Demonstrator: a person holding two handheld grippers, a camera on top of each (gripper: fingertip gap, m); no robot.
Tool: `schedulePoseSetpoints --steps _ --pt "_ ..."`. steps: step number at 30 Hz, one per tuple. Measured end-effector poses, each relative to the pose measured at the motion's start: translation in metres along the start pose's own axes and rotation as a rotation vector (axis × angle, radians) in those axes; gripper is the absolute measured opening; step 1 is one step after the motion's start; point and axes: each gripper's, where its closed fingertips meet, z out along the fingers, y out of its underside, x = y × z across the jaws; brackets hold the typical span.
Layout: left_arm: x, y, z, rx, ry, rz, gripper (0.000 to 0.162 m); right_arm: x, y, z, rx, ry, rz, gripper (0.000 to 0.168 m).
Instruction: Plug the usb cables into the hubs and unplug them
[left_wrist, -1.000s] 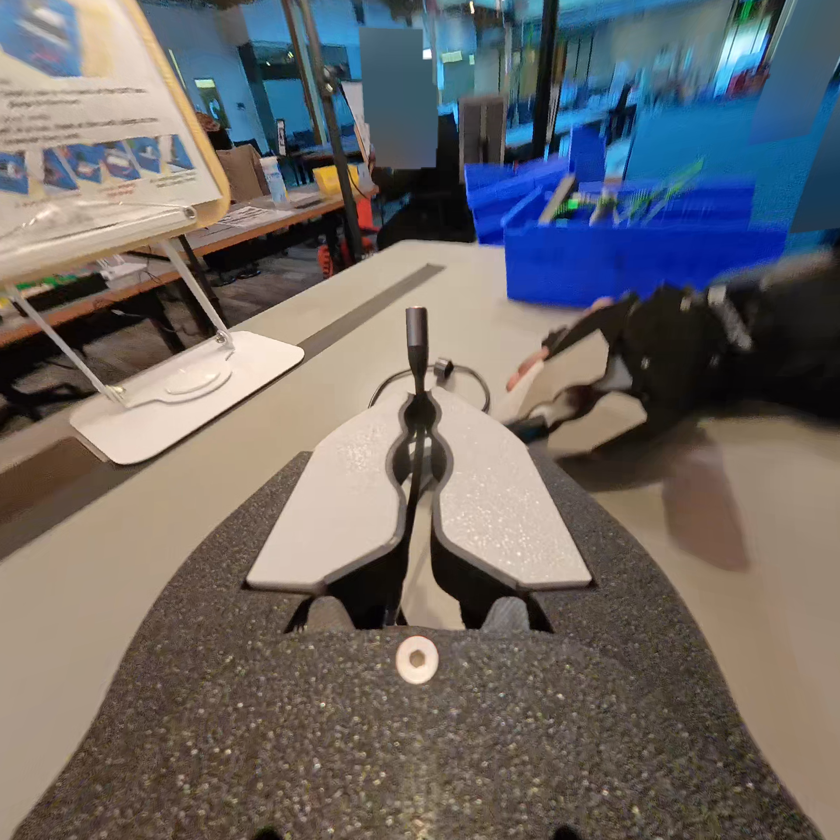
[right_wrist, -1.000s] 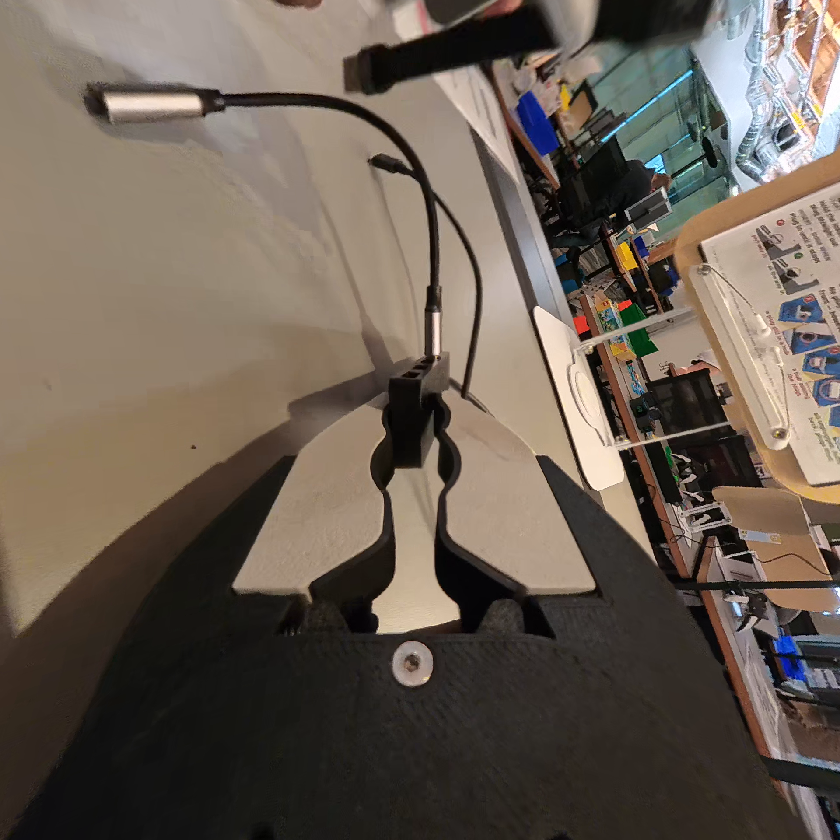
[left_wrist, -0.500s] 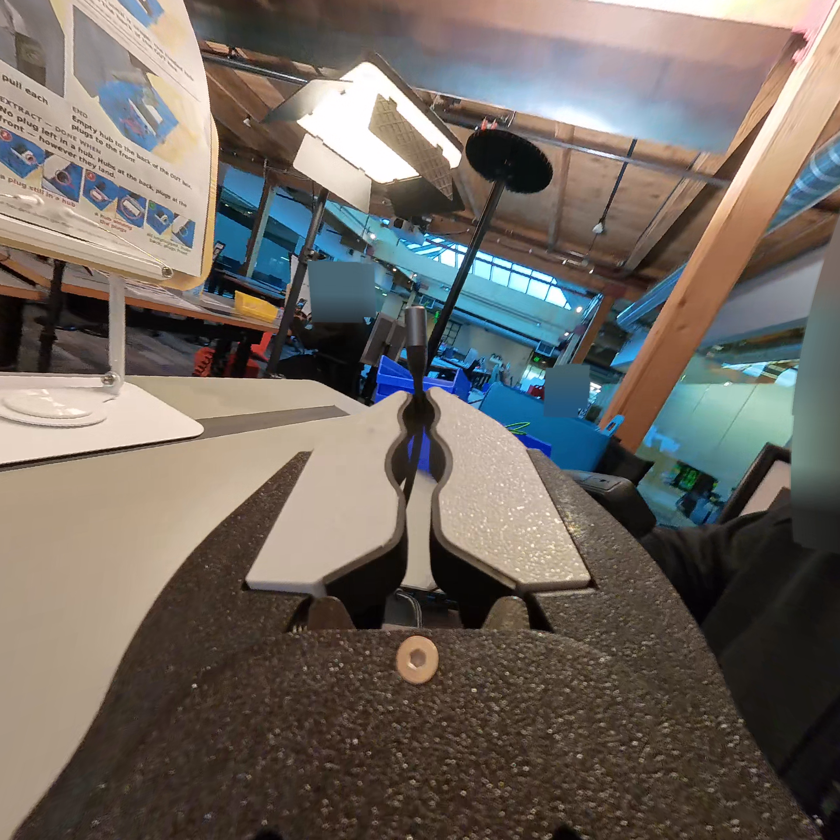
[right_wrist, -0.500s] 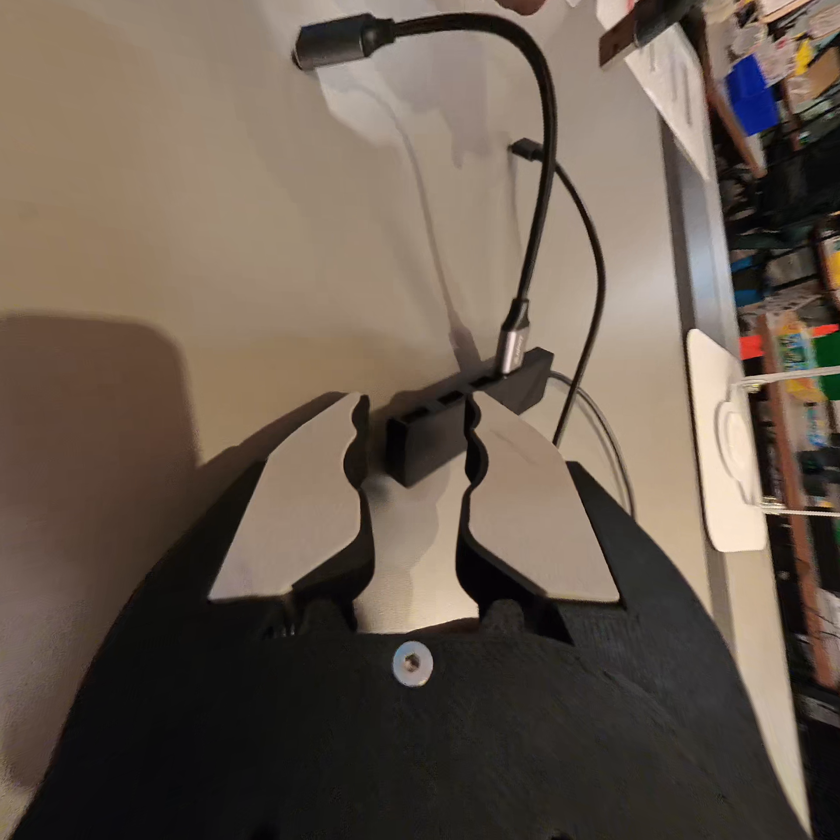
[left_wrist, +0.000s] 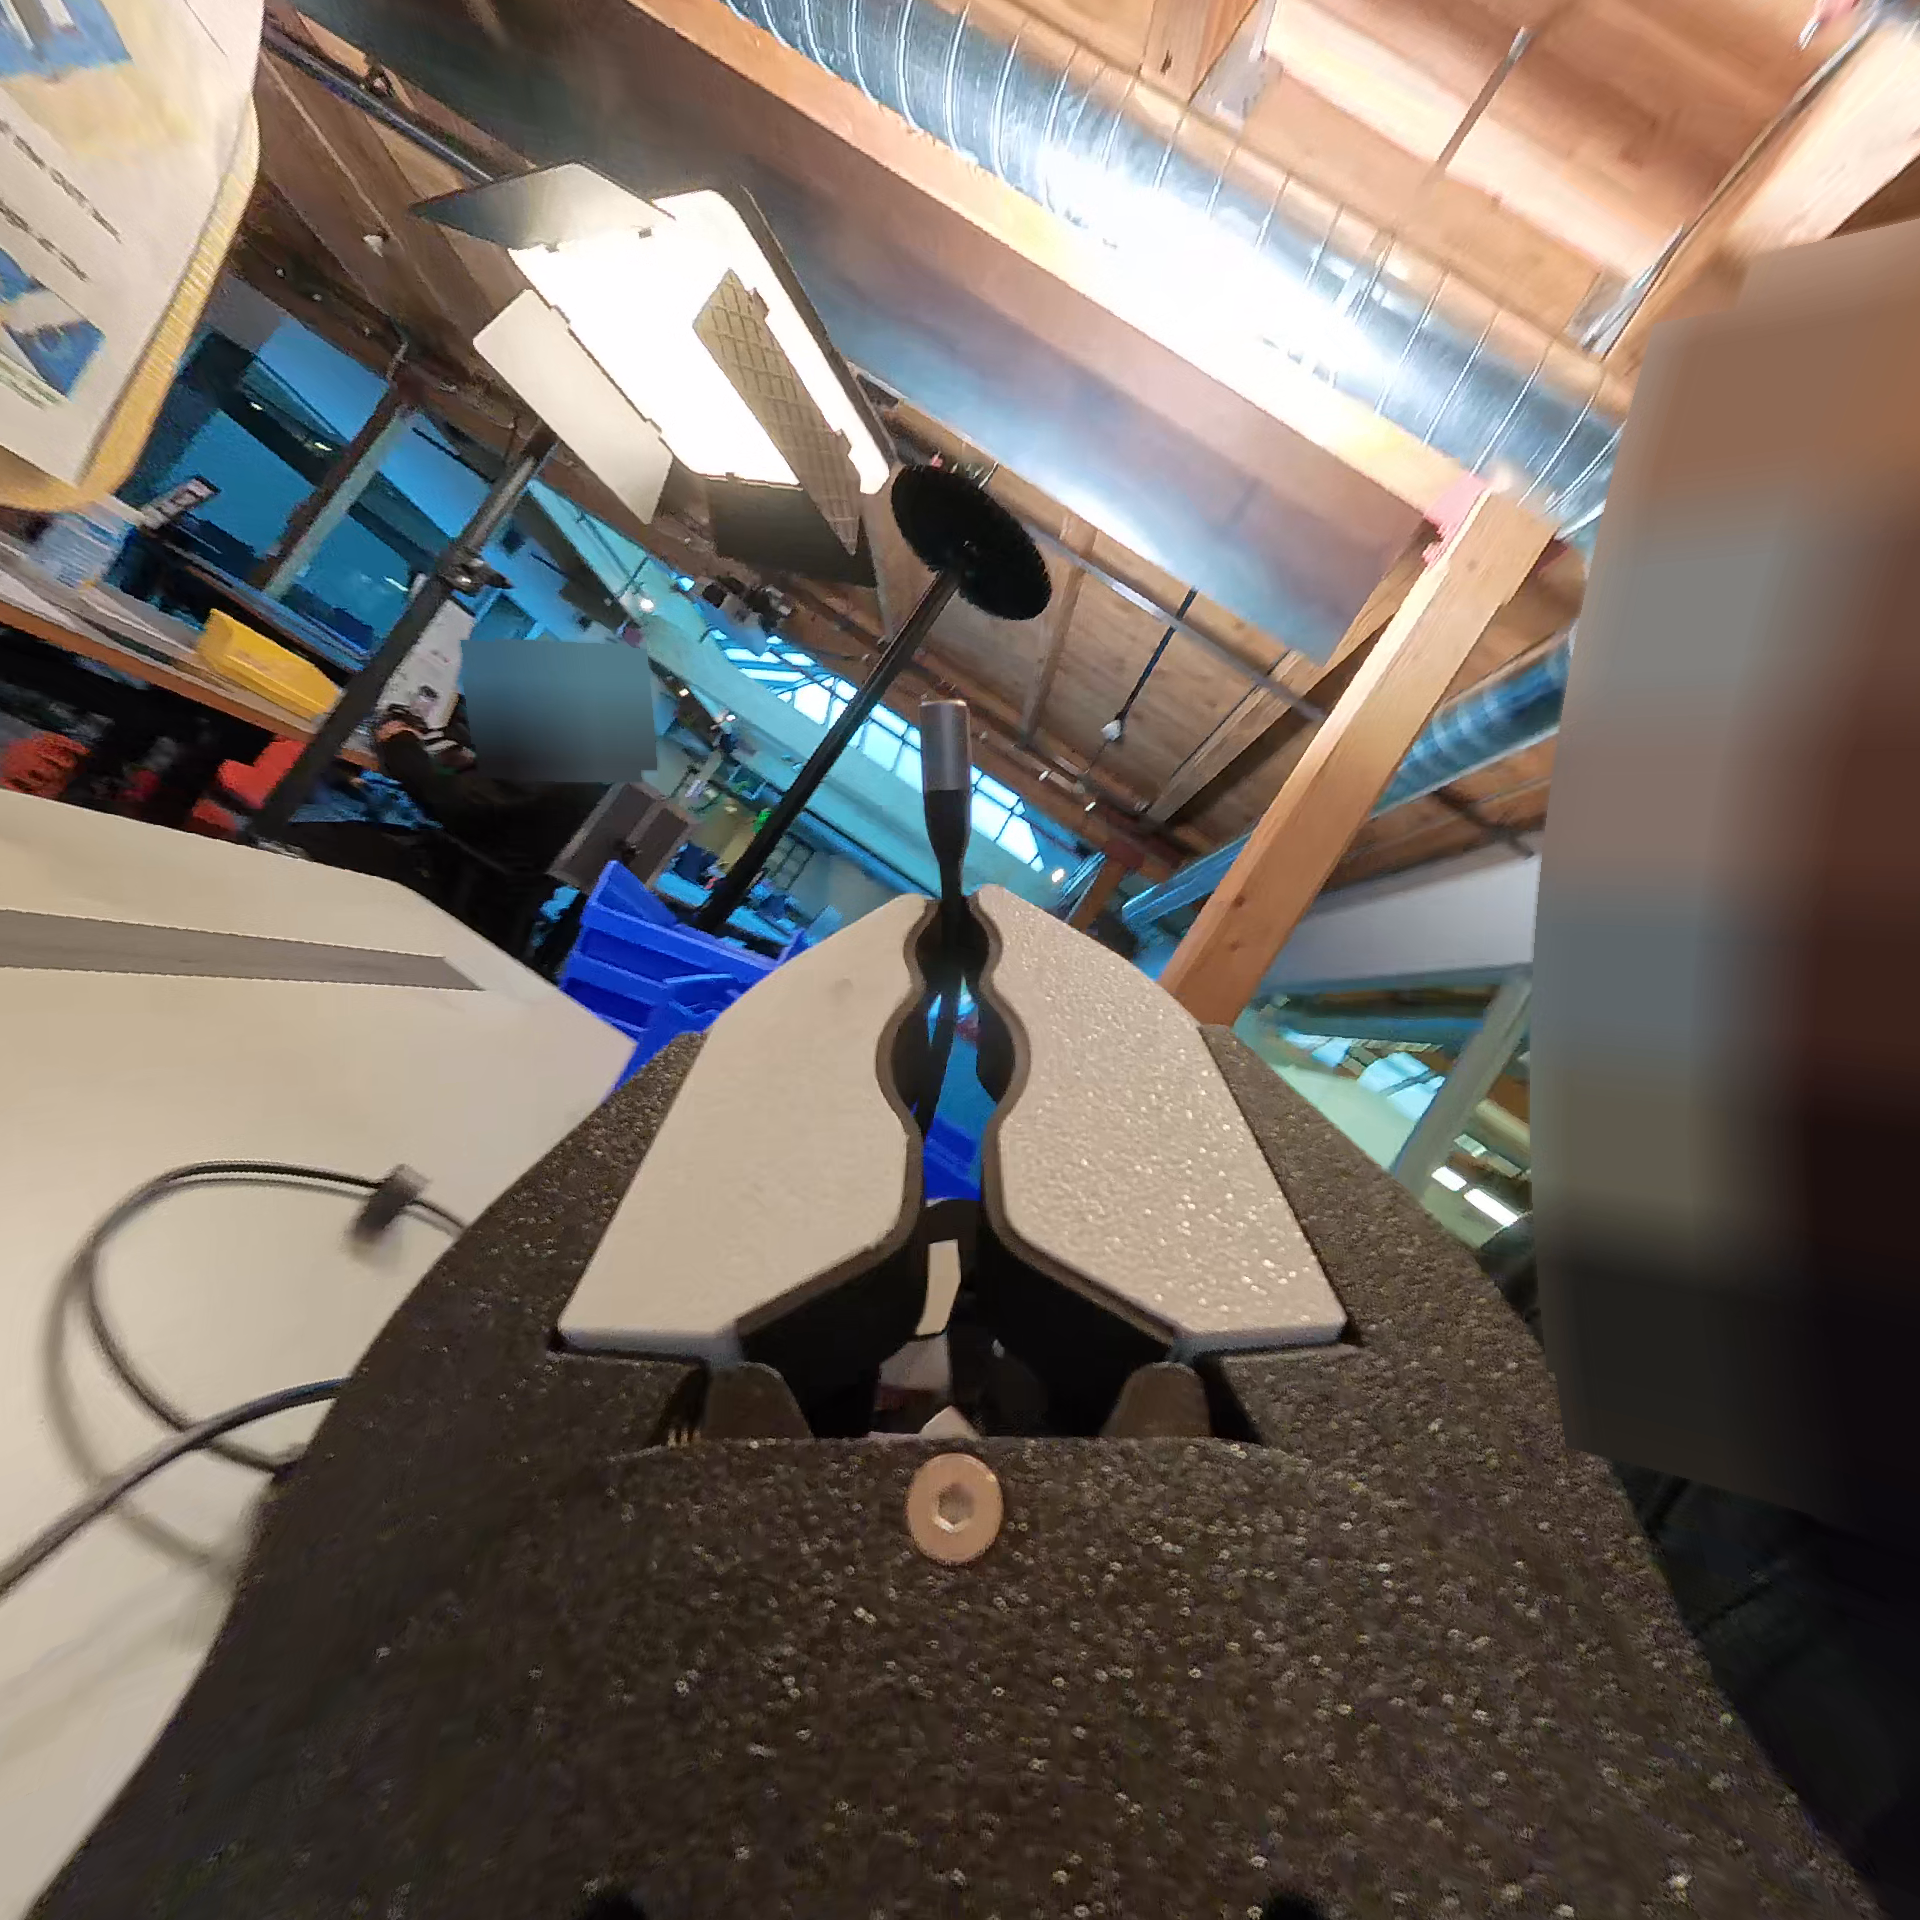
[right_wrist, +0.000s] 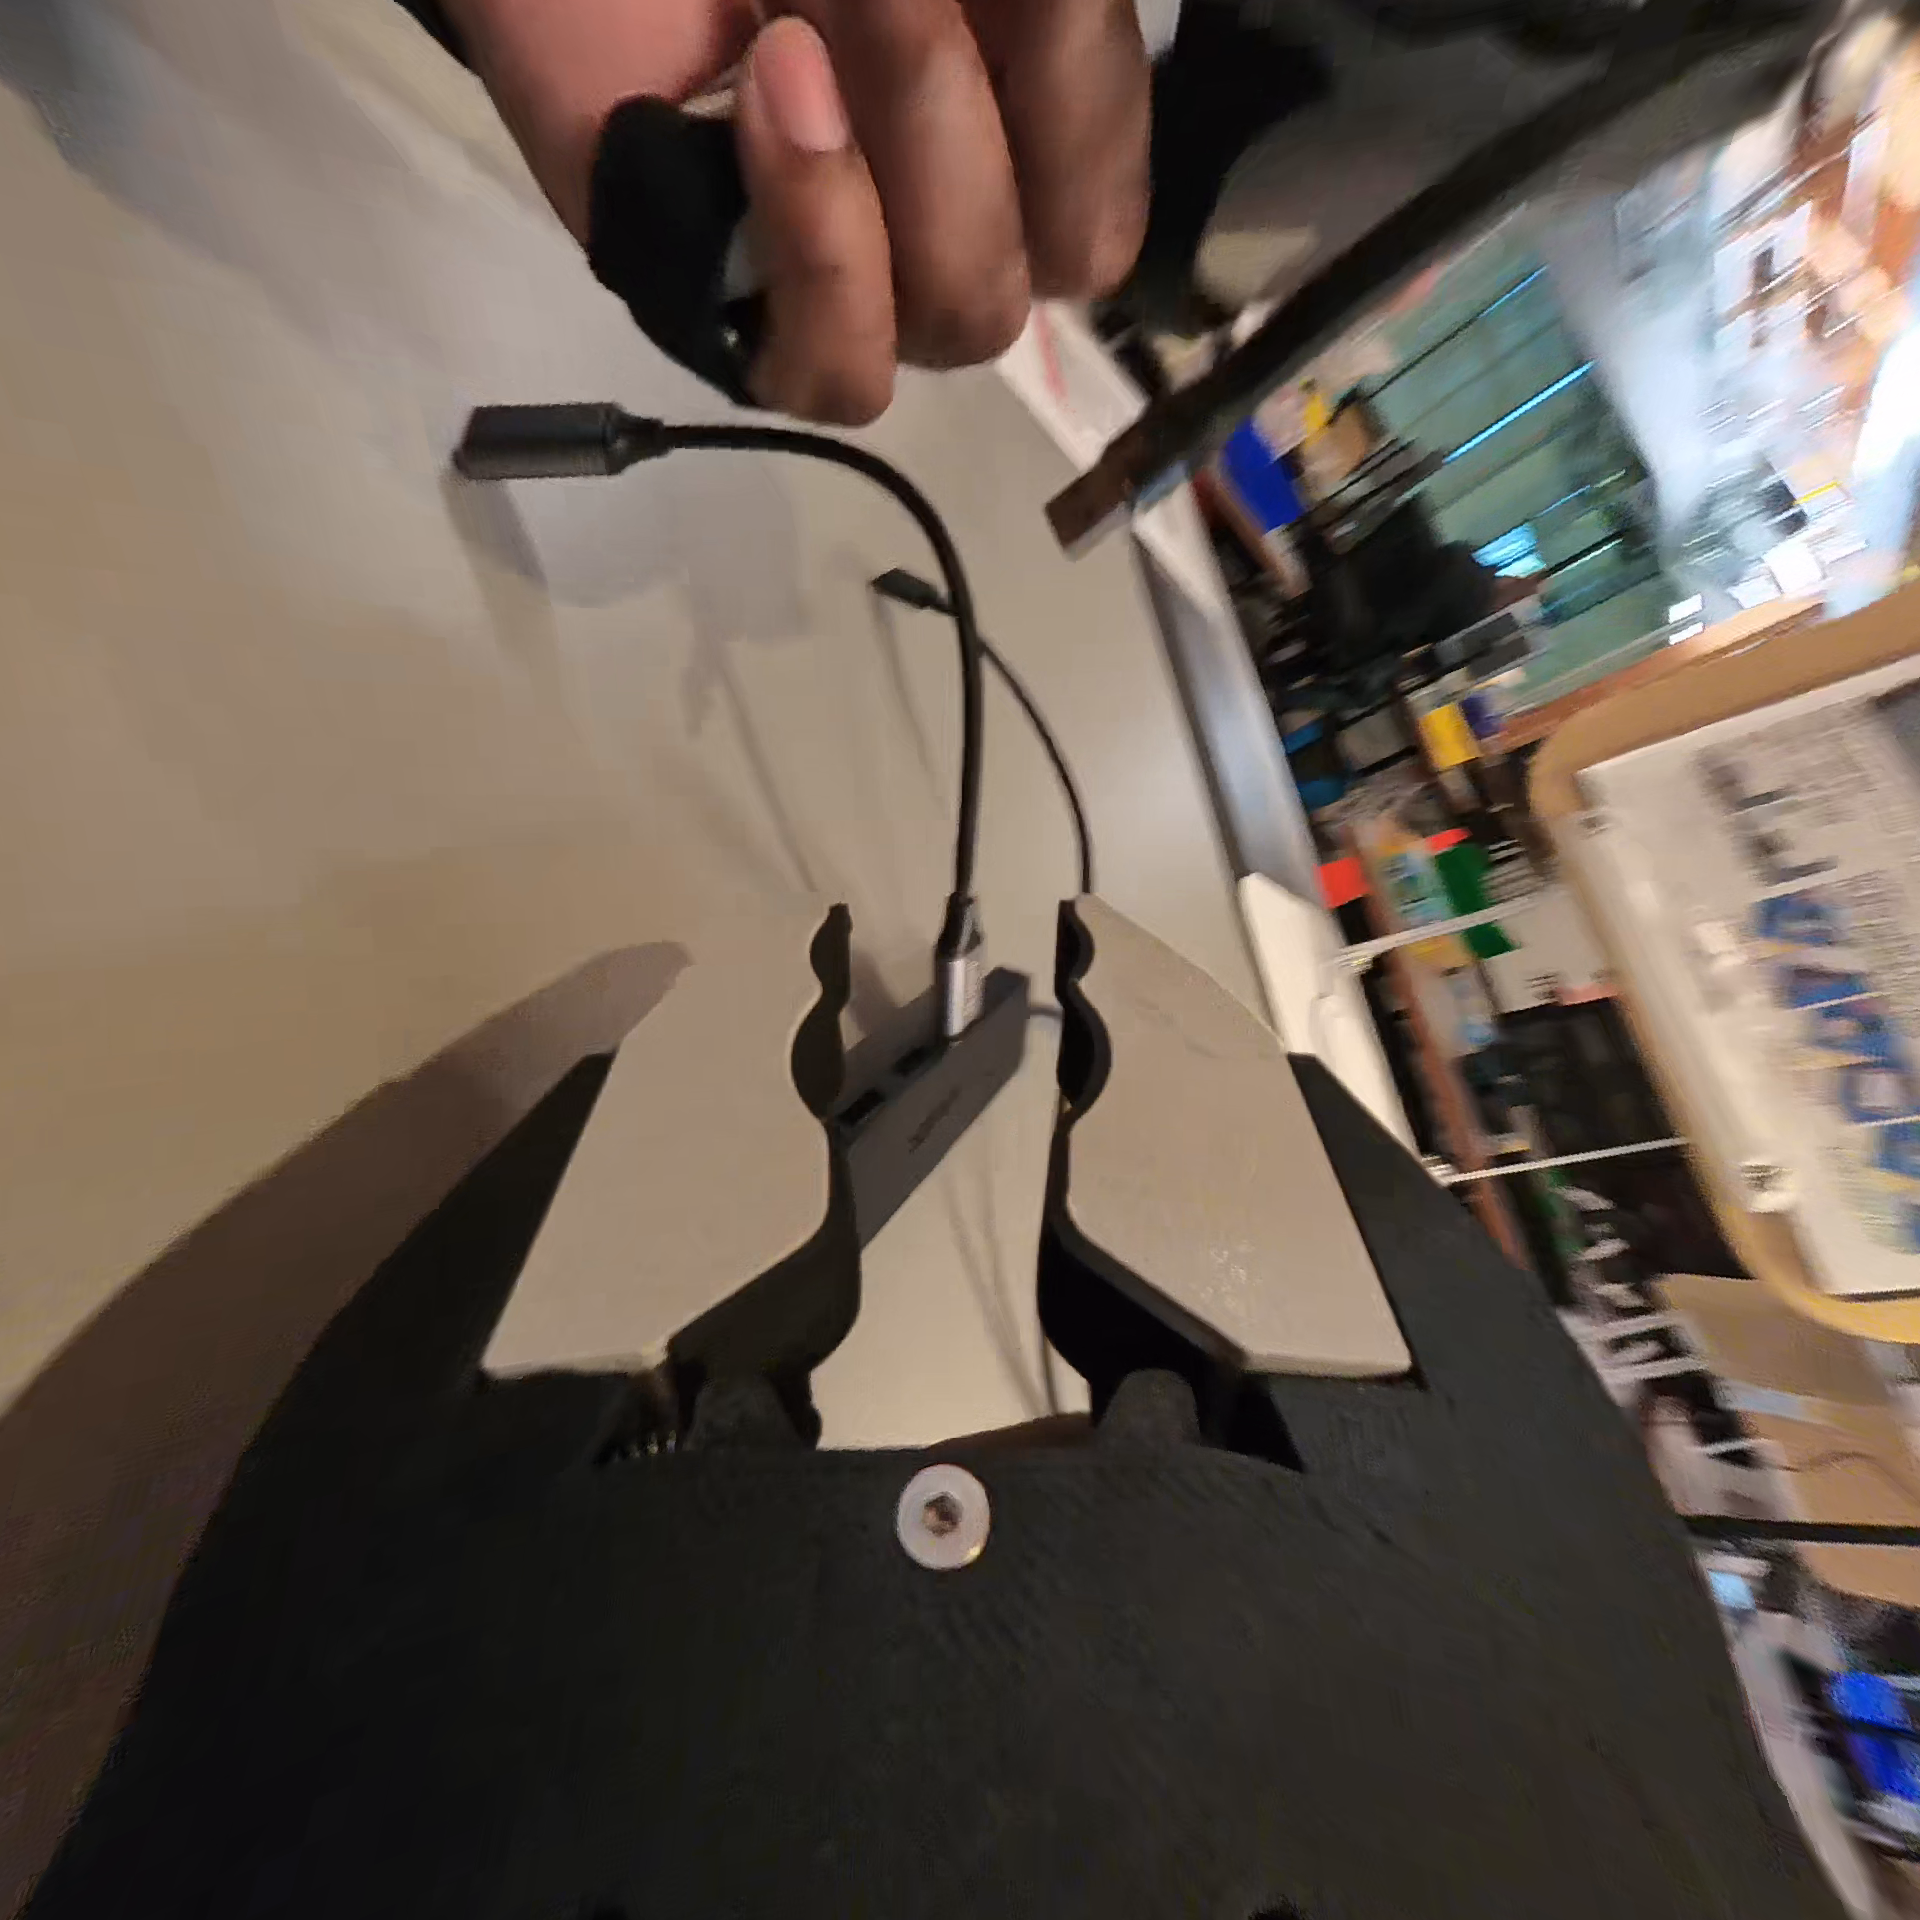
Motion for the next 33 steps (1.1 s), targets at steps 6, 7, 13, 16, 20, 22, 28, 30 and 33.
schedulePoseSetpoints --steps 6,7,13,16,20,22,28,30,33 --pt "0.0 0.03 0.013 0.015 0.021 -0.243 0.003 0.024 -0.027 -0.006 0.076 0.327 -0.331 0.043" --pt "-0.002 0.036 0.014 0.006 0.015 -0.268 0.003 0.026 -0.032 -0.008 0.096 0.366 -0.366 0.047" --pt "-0.02 0.048 0.012 0.006 -0.057 -0.341 0.002 0.012 -0.043 -0.004 0.14 0.385 -0.563 0.052" --pt "-0.023 0.05 0.011 0.007 -0.068 -0.36 0.002 0.001 -0.045 0.0 0.147 0.358 -0.625 0.038" --pt "-0.025 0.045 0.009 0.025 -0.072 -0.366 0.002 -0.002 -0.044 0.0 0.146 0.355 -0.635 0.023" --pt "-0.027 0.042 0.007 0.03 -0.08 -0.35 0.002 -0.001 -0.046 -0.002 0.154 0.36 -0.629 0.021" --pt "-0.037 0.035 0.0 0.051 -0.137 -0.31 0.003 0.002 -0.052 -0.009 0.182 0.401 -0.627 0.011" --pt "-0.043 0.033 -0.004 0.058 -0.183 -0.286 0.003 0.006 -0.054 -0.012 0.19 0.427 -0.625 0.009" --pt "-0.051 0.032 -0.009 0.049 -0.24 -0.253 0.003 0.011 -0.055 -0.014 0.189 0.464 -0.617 0.01"
